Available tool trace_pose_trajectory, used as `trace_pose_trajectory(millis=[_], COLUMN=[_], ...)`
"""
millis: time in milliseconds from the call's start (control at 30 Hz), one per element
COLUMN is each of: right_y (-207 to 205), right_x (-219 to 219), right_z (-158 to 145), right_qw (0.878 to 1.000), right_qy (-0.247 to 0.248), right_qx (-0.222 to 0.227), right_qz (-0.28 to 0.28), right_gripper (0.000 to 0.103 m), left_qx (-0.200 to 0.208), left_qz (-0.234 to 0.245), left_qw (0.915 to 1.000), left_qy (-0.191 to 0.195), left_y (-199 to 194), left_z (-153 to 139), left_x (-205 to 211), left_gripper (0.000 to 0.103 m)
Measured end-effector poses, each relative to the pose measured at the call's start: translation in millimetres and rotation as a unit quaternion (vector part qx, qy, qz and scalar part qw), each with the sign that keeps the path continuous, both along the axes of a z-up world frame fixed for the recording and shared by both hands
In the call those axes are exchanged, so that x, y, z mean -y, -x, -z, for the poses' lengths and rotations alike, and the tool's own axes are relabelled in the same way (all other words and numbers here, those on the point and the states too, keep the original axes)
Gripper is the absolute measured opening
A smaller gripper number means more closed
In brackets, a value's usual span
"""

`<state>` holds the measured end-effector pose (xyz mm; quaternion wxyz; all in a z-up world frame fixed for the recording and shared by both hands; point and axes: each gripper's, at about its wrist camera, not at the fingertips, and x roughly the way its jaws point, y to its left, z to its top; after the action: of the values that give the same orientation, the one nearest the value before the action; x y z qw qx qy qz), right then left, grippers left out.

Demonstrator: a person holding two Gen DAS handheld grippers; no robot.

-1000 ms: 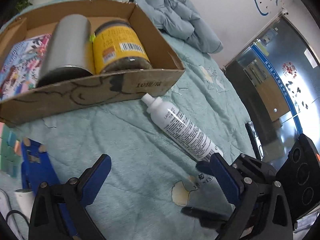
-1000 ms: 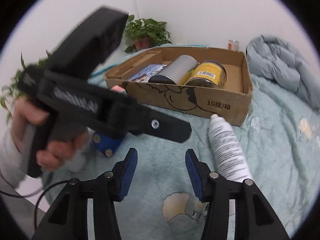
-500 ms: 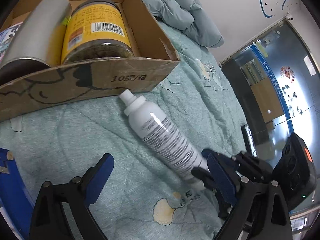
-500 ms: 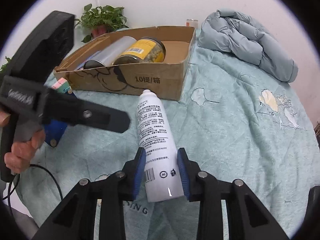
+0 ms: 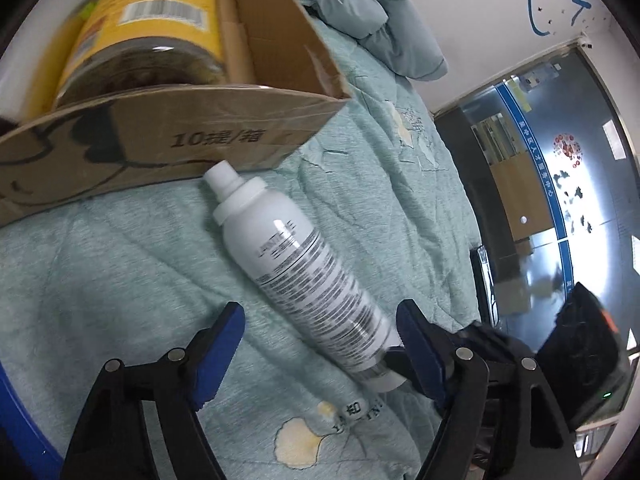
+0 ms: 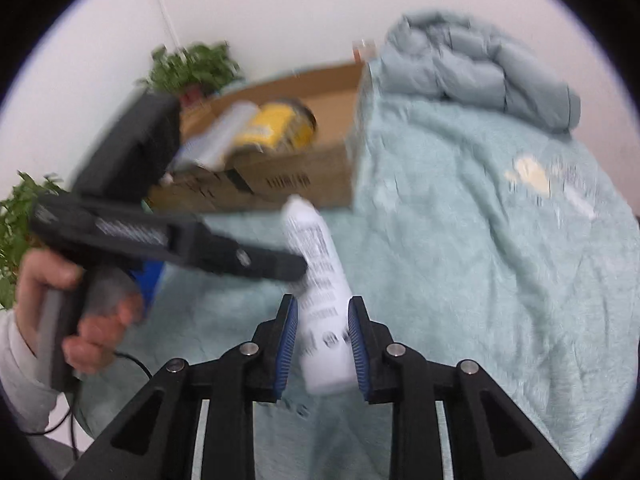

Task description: Organize rigid objects

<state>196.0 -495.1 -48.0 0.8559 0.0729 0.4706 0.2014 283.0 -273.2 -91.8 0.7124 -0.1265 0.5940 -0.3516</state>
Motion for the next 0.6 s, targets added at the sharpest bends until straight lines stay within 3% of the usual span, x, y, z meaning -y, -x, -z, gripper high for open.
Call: trace_pose_trajectory(millis=[333,400,600], right_y=[5.6,4.9,-0.7], right_x=[-11.6,-14.4,-27.0], right_z=[9.2,9.6,9.5], right_qw=[0.999,0.999,1.0], right_qy=[-0.035,-0.032,0.004], right_qx=[-0.006,-0.006,-0.007], right_qz=[0.014,0.019,0.006], right_gripper=[0.033,0.035,0.036], left_qx=[-0.007,-0.004,0.002], left_qz=[0.01,0.006,0.002], left_qw=[0.9997,0.9997,0.9998], left_qy=[-0.021,-0.024,-0.022], left_y=[-1.7,-1.2,2.5], left_z=[10.5,10.1,10.5], left_x=[16.9,14.1,8.1], left_gripper=[0.068,0.062,0.059])
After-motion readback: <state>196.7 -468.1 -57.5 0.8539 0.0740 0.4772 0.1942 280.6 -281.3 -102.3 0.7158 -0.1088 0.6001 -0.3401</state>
